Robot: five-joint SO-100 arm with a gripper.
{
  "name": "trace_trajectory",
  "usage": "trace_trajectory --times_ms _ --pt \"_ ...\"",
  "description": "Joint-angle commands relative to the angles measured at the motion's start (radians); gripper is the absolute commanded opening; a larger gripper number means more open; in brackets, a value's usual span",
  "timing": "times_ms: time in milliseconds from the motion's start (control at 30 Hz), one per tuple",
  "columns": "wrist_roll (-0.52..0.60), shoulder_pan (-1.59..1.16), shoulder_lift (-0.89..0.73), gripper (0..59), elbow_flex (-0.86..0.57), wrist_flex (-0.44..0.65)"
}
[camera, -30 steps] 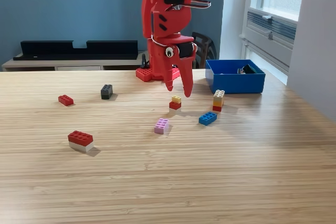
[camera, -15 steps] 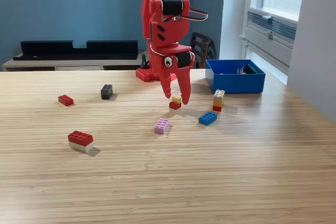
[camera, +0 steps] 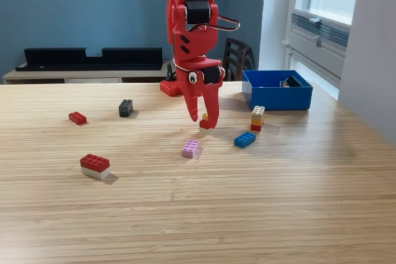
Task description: Grasp a lego block and put it in the bin.
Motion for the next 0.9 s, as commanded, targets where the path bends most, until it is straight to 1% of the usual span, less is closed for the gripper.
trace_trajectory --times_ms 33,333,500,733,800,900 --pt "0.000 0.005 0.046 21.3 -0.028 -0.008" --pt "0.000 0.005 0.040 20.5 -0.028 -0.025" --pt "0.018 0.006 -0.067 18.0 -0.087 -0.012" --pt "0.020 0.015 -0.178 16.9 -0.140 0.023" --pt "0.020 0.015 -0.189 14.7 -0.149 0.026" --pt "0.029 0.015 -0.199 7.0 -0.161 0.025"
